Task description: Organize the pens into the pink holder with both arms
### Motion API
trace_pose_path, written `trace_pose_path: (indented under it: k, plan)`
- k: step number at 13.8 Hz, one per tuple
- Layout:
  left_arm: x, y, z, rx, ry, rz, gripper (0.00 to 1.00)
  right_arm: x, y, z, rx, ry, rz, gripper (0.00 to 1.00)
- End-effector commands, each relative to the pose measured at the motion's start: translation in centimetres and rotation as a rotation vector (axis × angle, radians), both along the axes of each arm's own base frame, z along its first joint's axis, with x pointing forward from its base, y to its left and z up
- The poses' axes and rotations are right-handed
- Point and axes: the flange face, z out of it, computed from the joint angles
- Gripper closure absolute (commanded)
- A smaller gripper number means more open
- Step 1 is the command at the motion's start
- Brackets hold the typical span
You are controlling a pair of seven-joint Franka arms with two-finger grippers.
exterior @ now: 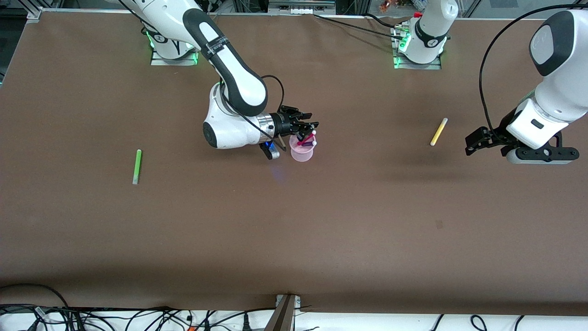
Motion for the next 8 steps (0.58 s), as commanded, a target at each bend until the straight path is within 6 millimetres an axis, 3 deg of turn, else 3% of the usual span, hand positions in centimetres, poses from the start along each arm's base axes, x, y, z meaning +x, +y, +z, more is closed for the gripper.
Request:
trace_pose_path:
  k: [1, 5, 8]
  plan:
    - [0.5, 0.0, 0.6, 0.02, -0.018, -0.018, 0.0, 0.7, 0.3, 2.1, 0.023, -0.044, 0.002, 0.19]
    - [0.6, -0.1, 0.6, 0.02, -0.03, -0.021, 0.0, 2.5, -1.5, 7.2, -0.04, -0.217, 0.085, 0.01]
    - [0.4, -1.0, 0.9, 0.018, -0.035, -0.033, 0.0, 4.1, -3.8, 10.2, -0.128, -0.36, 0.166, 0.0]
